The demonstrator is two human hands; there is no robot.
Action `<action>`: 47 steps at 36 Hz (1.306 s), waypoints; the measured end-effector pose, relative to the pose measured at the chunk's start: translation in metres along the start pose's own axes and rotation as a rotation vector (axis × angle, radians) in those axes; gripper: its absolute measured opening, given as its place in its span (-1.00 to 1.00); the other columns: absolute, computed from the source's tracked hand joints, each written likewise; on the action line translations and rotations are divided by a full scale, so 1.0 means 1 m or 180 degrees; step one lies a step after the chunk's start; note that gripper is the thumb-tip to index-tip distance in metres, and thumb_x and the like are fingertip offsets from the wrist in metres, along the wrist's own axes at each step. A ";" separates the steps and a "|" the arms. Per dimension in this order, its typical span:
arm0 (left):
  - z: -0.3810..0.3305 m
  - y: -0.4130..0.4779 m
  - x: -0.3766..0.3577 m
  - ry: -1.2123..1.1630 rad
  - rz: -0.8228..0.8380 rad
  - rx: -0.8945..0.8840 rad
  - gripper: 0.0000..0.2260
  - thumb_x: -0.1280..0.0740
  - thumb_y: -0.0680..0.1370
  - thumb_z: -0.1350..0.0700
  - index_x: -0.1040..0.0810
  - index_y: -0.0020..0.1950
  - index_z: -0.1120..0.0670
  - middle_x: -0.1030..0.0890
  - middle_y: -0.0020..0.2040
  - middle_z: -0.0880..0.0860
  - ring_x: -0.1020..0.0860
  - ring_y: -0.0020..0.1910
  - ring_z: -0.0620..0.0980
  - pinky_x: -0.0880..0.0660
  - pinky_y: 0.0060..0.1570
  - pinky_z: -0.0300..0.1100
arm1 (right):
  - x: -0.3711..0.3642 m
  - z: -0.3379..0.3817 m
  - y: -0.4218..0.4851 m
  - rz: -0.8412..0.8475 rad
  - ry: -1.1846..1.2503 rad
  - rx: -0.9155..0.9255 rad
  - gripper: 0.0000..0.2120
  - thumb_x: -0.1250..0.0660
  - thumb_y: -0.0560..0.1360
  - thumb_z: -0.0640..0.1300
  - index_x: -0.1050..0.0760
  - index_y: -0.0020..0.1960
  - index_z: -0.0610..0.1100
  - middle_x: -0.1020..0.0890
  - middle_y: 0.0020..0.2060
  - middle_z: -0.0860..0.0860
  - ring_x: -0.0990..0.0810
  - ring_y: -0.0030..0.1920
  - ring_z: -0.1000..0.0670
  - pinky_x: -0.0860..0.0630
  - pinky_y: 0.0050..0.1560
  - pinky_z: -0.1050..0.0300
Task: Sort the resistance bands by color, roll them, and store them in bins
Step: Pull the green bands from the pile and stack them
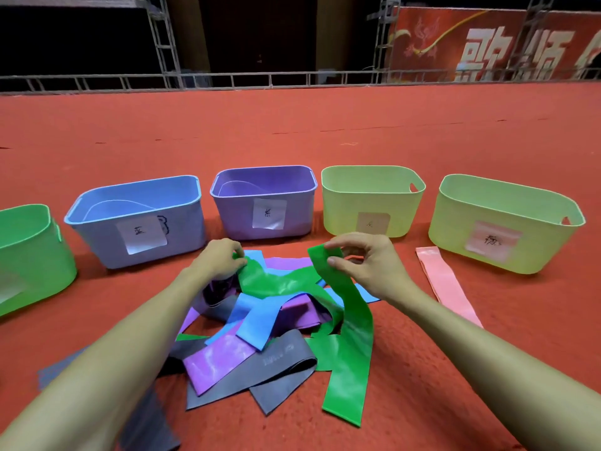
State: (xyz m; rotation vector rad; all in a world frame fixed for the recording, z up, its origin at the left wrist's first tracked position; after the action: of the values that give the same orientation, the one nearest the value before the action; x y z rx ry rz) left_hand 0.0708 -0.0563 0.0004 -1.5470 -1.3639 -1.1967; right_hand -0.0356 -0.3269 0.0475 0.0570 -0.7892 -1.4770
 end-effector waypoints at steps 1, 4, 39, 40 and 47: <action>0.000 0.000 0.000 -0.0049 -0.0097 -0.0008 -0.81 -0.37 0.53 0.07 -0.66 0.06 0.12 -0.65 0.07 0.16 -0.57 0.09 0.16 -0.43 0.11 -0.11 | -0.001 0.001 0.000 0.0004 0.0012 0.0002 -0.74 -0.50 0.36 -0.35 -0.64 -0.06 -0.04 -0.62 -0.28 0.25 -0.53 -0.33 0.21 -0.49 -0.18 0.35; -0.001 0.000 0.002 -0.0208 -0.0356 -0.0052 -0.87 -0.38 0.51 0.13 -0.67 0.01 0.14 -0.66 0.00 0.16 -0.59 0.01 0.16 -0.44 0.06 -0.10 | -0.002 0.004 0.000 0.0026 0.0023 0.0028 -0.73 -0.49 0.36 -0.35 -0.64 -0.06 -0.02 -0.63 -0.23 0.24 -0.55 -0.31 0.23 -0.51 -0.16 0.34; -0.091 -0.090 0.116 -0.1141 -0.1407 -0.1415 -0.87 -0.33 0.50 0.34 -0.57 -0.09 0.12 -0.60 -0.27 0.02 -0.55 -0.30 0.04 -0.47 -0.19 -0.11 | 0.019 0.105 -0.001 -0.0212 0.0245 0.0784 -0.83 -0.45 0.36 -0.22 -0.67 -0.07 -0.05 -0.70 -0.20 0.00 -0.66 -0.19 -0.08 -0.60 -0.14 -0.08; -0.096 -0.093 0.123 -0.1213 -0.1409 -0.1453 -0.87 -0.33 0.49 0.34 -0.57 -0.08 0.12 -0.63 -0.25 0.08 -0.57 -0.28 0.09 -0.50 -0.16 -0.06 | 0.019 0.111 0.000 -0.0218 0.0296 0.0811 -0.84 -0.45 0.36 -0.21 -0.66 -0.07 -0.05 -0.69 -0.21 0.03 -0.66 -0.19 -0.04 -0.60 -0.13 -0.06; -0.126 -0.120 0.159 -0.1656 -0.1329 -0.1730 -0.76 -0.35 0.47 0.37 -0.54 -0.07 0.03 -0.64 -0.18 0.02 -0.61 -0.20 0.02 -0.56 -0.10 -0.14 | 0.027 0.146 0.003 -0.0283 0.0357 0.0974 -0.79 -0.45 0.36 -0.28 -0.64 -0.10 -0.01 -0.66 -0.22 0.08 -0.63 -0.18 -0.13 -0.57 -0.13 -0.11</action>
State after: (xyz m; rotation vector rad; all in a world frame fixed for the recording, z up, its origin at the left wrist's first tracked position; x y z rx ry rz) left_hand -0.0691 -0.1082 0.1829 -2.1287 -1.8693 -1.5811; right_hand -0.1087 -0.2891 0.1706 0.4069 -0.9246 -1.4120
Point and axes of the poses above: each hand's wrist, its own y-axis towards the middle knuckle, its own x-axis out of the back of the hand, z = x × y, the point moved 4 cm from there along y, towards the middle knuckle
